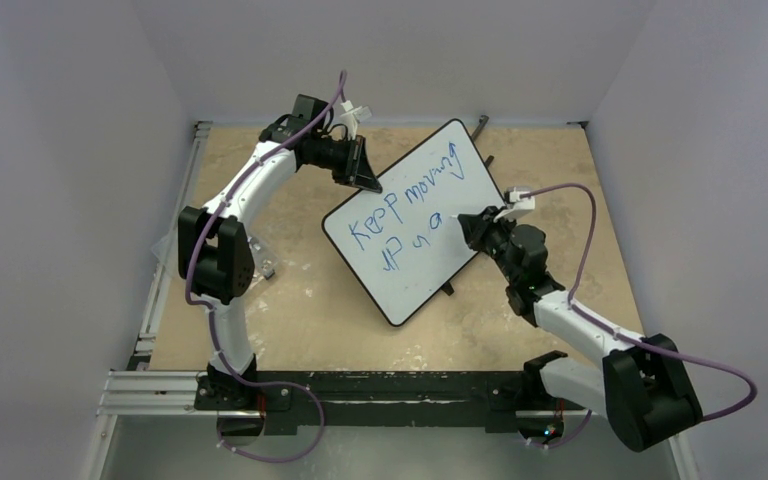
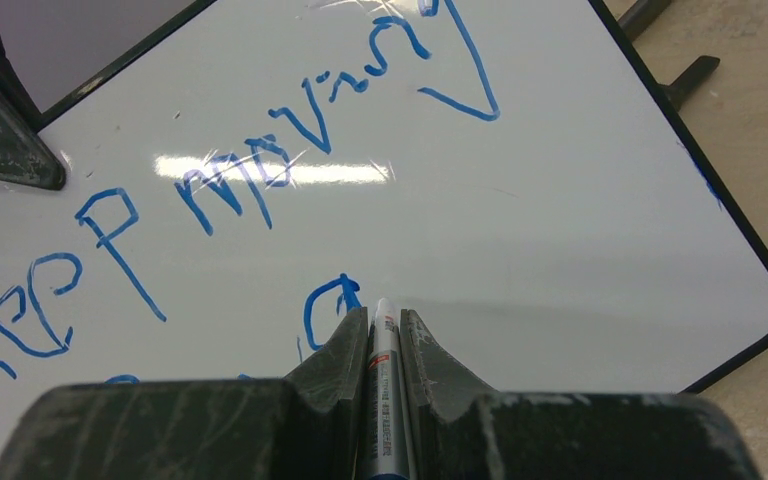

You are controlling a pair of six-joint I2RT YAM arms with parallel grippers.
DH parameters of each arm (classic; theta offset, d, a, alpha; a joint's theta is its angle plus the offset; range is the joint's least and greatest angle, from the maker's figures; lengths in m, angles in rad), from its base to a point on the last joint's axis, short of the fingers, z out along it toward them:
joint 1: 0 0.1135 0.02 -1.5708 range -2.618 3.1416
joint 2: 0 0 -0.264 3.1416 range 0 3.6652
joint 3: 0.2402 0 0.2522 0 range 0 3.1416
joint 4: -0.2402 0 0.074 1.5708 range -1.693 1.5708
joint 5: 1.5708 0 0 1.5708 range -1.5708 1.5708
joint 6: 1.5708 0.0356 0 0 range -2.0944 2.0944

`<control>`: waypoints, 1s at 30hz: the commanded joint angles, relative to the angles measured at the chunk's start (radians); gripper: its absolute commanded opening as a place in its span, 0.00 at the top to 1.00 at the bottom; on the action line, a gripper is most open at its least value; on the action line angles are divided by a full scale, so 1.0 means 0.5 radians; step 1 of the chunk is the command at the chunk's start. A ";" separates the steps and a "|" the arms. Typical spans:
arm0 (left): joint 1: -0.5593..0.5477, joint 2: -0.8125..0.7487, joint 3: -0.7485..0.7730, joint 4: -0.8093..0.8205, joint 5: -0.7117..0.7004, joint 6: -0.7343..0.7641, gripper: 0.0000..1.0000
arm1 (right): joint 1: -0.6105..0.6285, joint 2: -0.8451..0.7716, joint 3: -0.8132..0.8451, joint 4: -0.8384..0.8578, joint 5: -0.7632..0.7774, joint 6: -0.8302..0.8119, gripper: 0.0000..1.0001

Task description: Write a sentence on the whiteboard

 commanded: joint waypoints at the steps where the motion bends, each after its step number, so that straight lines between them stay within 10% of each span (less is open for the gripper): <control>1: -0.041 -0.119 0.017 0.086 0.034 0.120 1.00 | 0.007 -0.025 0.149 0.022 0.097 -0.080 1.00; 30: -0.118 -0.227 -0.078 0.080 -0.221 0.200 1.00 | 0.002 0.034 0.258 0.049 0.048 -0.244 1.00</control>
